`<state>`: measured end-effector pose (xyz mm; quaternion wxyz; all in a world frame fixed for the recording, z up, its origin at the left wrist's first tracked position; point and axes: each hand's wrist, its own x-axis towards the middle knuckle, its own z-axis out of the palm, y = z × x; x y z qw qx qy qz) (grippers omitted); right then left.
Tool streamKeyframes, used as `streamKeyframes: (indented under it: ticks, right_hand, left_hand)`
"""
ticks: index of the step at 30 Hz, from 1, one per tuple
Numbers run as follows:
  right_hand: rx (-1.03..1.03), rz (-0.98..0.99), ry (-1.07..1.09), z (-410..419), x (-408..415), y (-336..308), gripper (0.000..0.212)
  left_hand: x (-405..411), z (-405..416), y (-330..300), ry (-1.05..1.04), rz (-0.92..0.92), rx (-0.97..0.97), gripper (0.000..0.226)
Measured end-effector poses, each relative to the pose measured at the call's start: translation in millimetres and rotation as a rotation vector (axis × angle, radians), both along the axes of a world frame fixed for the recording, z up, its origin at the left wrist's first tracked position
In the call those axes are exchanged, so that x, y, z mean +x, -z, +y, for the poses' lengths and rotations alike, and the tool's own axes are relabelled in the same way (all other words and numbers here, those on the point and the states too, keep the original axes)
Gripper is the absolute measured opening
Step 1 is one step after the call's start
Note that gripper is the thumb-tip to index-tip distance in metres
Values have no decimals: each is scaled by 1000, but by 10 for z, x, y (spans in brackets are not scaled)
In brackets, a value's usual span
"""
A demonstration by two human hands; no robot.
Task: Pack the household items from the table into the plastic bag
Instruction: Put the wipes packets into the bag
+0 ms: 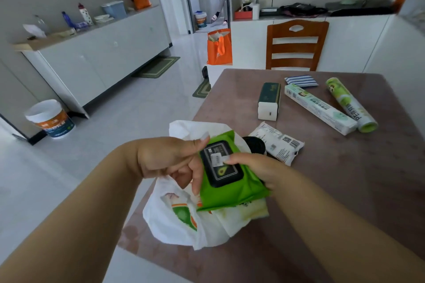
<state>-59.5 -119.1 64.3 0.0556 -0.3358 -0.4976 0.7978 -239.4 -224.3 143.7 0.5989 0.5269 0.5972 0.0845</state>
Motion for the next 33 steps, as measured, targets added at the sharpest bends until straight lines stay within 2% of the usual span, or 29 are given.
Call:
streamKeyframes:
  ticks: [2, 6, 8, 10, 12, 14, 16, 21, 25, 30, 33]
  right_hand:
    - [56, -53, -65, -43, -155, -23, 20]
    - [90, -158, -198, -156, -498, -24, 50]
    - [167, -218, -166, -178, -623, -16, 39]
    - [413, -312, -55, -129, -668, -14, 32]
    - [584, -340, 5, -60, -636, -9, 32]
    - [680, -368, -24, -23, -559, -5, 36]
    - [744, -373, -30, 15, -495, 13, 38]
    - [505, -180, 172, 209, -337, -69, 23]
    - [460, -145, 301, 413, -153, -99, 16]
    - [367, -235, 471, 838, 110, -81, 16]
    - [352, -298, 545, 1116, 297, 10, 15]
  left_hand:
    - [-19, -12, 17, -1, -32, 10, 93]
    - [-60, -57, 29, -35, -148, 10, 85]
    - [-80, -67, 27, -24, -211, 3, 85]
    - [-110, -61, 22, -20, -235, 20, 83]
    - [-155, -45, 5, -25, -309, 45, 81]
    - [-210, -23, -1, -58, -368, 39, 82]
    - [-246, 4, 11, -60, -346, 41, 85]
    - [-237, 102, 29, -43, -309, 3, 85]
    - [-167, 334, -20, -137, -134, 90, 84]
    - [96, 836, -292, -267, 6, 214, 72]
    - [282, 1210, -379, -298, 92, 226, 62]
